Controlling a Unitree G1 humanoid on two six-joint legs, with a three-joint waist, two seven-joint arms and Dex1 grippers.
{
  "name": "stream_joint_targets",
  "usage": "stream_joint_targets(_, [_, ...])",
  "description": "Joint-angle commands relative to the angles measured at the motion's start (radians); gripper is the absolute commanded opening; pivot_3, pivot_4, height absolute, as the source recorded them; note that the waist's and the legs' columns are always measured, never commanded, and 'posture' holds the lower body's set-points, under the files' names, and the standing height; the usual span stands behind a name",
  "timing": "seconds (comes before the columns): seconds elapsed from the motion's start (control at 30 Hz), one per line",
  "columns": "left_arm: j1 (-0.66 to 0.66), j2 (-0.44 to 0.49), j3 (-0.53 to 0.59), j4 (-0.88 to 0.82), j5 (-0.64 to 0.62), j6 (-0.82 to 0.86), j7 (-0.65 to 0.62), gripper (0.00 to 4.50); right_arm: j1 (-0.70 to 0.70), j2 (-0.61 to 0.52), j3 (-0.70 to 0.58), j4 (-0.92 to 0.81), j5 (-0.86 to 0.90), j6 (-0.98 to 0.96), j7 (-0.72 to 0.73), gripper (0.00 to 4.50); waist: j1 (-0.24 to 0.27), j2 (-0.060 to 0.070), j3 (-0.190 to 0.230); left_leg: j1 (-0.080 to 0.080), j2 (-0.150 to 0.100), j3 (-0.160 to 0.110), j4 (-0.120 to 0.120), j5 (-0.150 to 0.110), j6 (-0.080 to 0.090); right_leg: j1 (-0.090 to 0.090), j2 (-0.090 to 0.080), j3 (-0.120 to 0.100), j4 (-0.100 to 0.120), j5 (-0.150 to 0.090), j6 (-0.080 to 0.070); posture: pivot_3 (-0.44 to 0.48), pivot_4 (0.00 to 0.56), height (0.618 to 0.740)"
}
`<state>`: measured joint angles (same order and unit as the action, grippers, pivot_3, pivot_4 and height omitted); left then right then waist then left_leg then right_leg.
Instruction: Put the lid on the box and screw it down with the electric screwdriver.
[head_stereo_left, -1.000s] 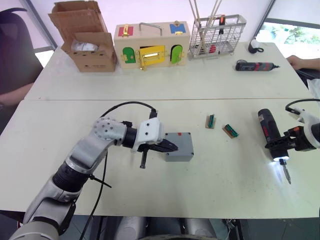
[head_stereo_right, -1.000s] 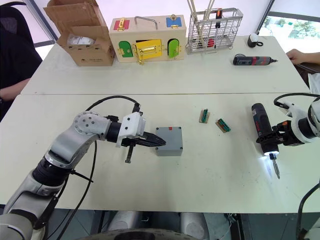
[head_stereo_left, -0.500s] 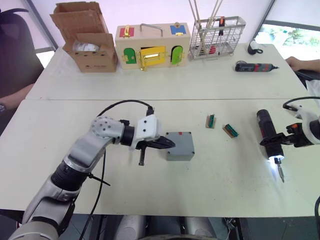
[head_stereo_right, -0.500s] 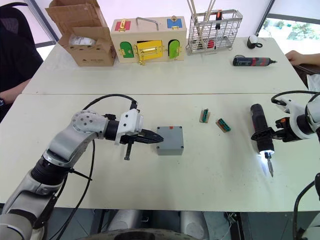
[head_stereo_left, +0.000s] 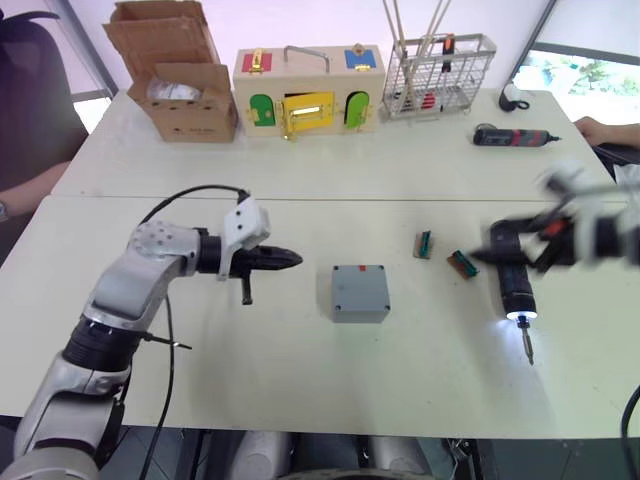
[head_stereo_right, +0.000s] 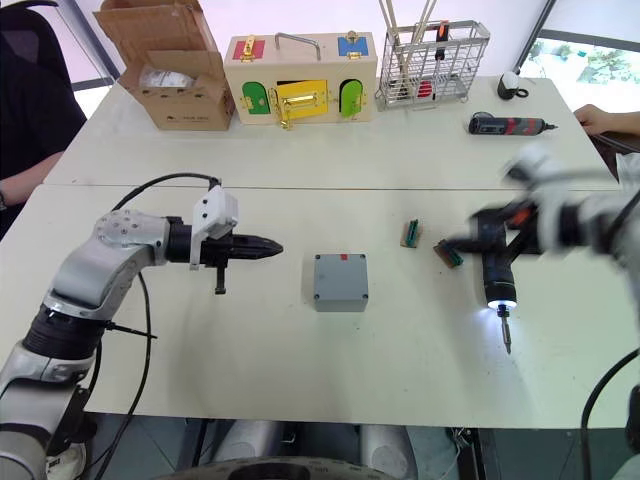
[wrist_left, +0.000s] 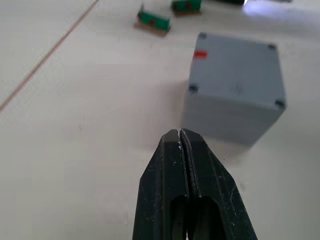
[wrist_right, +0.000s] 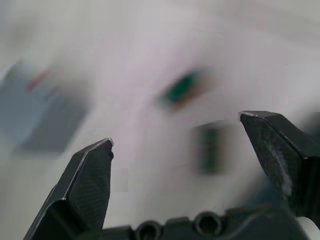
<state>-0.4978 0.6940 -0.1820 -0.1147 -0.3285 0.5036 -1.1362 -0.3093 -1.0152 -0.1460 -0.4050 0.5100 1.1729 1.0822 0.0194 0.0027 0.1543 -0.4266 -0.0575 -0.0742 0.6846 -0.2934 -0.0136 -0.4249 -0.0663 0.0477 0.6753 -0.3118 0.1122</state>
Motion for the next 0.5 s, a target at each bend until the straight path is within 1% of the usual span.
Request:
stream_joint_targets(0.03, [0.007,0.017,-0.005,-0.024,0.016,-0.003,0.001,0.0,0.044,0.047,-0.064,-0.163,0.034,-0.007,-0.097,4.48,-0.004,0.0,0.0,0.0,-0.001,0.001,0.001,0.0,0.0,0.0,0.0,0.0,0.001,0.0,0.0,0.0,0.15,0.74])
stream_joint_targets(0.13, [0.027,0.019,-0.025,-0.052,0.028,0.007,0.001,0.0,0.113,0.133,0.049,-0.244,-0.007,-0.042,-0.22,4.48,-0.006,-0.005,-0.003,0.003,0.0,0.002,0.001,-0.002,0.004,0.002,0.0,0.001,0.002,0.0,0.0,0.0,0.15,0.74])
stream_joint_targets(0.27, [0.024,-0.005,-0.046,-0.094,0.022,0.038,0.023,0.0,0.119,0.207,0.064,-0.256,0.015,-0.025,-0.301,4.48,-0.007,-0.005,-0.003,0.005,0.001,0.0,0.0,-0.002,0.003,0.003,0.0,0.001,0.004,0.0,0.0,0.0,0.15,0.74])
stream_joint_targets(0.33, [0.024,-0.016,-0.057,-0.107,0.027,0.044,0.028,0.0,0.118,0.21,0.081,-0.266,0.022,-0.013,-0.321,4.48,-0.007,-0.005,-0.003,0.005,0.001,0.0,0.0,-0.001,0.003,0.003,0.0,0.001,0.004,0.0,0.0,0.0,0.15,0.74])
stream_joint_targets(0.4, [0.025,-0.026,-0.066,-0.116,0.032,0.046,0.038,0.0,0.138,0.189,0.096,-0.27,0.016,-0.01,-0.334,4.48,-0.006,-0.005,-0.003,0.005,0.001,0.0,0.0,-0.001,0.003,0.003,0.0,0.001,0.004,0.0,0.0,0.0,0.15,0.74])
stream_joint_targets(0.5, [0.028,-0.036,-0.068,-0.127,0.027,0.055,0.048,0.0,0.164,0.186,0.093,-0.267,0.019,-0.015,-0.354,4.48,-0.007,-0.005,-0.003,0.005,0.001,0.0,0.0,-0.001,0.003,0.003,0.0,0.001,0.004,0.0,0.0,0.0,0.15,0.74])
